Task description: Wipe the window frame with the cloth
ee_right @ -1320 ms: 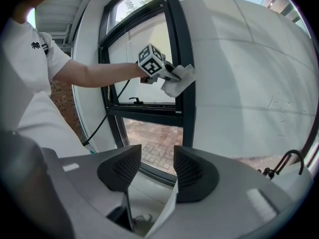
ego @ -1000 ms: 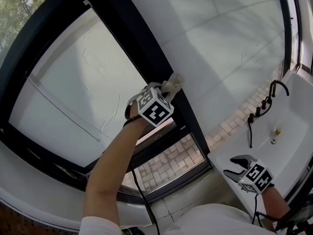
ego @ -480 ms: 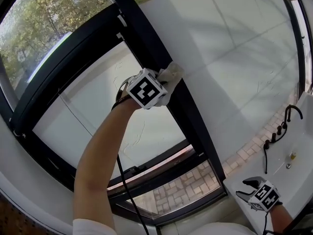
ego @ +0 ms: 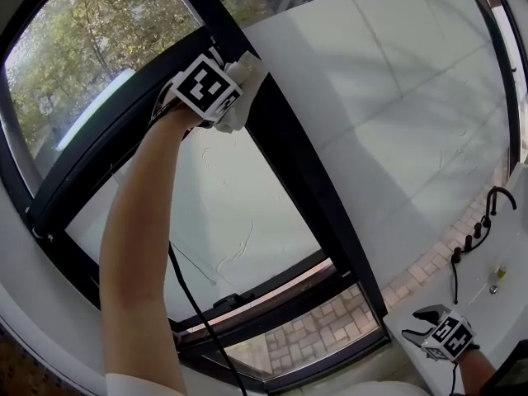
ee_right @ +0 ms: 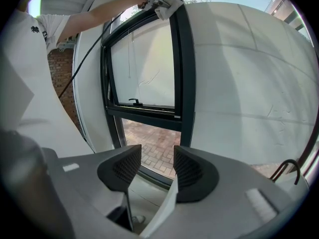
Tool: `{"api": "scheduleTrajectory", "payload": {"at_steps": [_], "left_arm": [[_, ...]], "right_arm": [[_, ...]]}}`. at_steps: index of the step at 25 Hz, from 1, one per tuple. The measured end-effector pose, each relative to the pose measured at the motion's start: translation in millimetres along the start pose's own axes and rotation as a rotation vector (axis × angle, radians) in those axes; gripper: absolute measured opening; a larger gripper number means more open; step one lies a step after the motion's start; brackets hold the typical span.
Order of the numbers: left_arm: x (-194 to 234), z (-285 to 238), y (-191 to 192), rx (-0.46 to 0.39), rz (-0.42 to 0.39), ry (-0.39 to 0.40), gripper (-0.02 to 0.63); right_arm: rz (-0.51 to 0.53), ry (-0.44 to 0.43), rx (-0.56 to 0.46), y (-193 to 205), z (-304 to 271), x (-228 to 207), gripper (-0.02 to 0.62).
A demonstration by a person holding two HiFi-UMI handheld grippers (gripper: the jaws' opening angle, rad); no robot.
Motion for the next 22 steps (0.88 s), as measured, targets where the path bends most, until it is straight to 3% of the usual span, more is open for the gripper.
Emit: {"api": "scheduleTrajectory", "payload": {"at_steps": [3, 7, 12, 17, 22], "left_arm": [[23, 8, -11, 0.004, 0.005, -0.021, 0.104], [52, 20, -20, -0.013, -0.078, -0.205, 0.104], [53, 22, -26, -0.058, -0.143, -0.290, 0.104], [33, 45, -15, -0.105, -0.163, -0.269, 0.100], [-22, 78, 22, -0.219, -0.208, -0.197, 0.100]], "right_arm": [[-0.002, -0.006, -0.006, -2, 1, 1, 0.204], [-0.018, -0.008, 0.004, 4, 0, -1, 0.204], [-0.023, -0.015, 0.017, 7, -3, -3, 0.204], [0.005, -0.047, 0.025, -1, -8, 1, 0.204], [0.047, -0.102, 0.055, -15, -33, 9, 0.204]]}}
Point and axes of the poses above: the fingertips, and each gripper's own axes: z backward along the fingers, x to its left, y out of its underside, the point moved 10 cm from there along z, backward along the fingers, and after that the axes turned 8 degrees about -y, right-handed, at the moved point
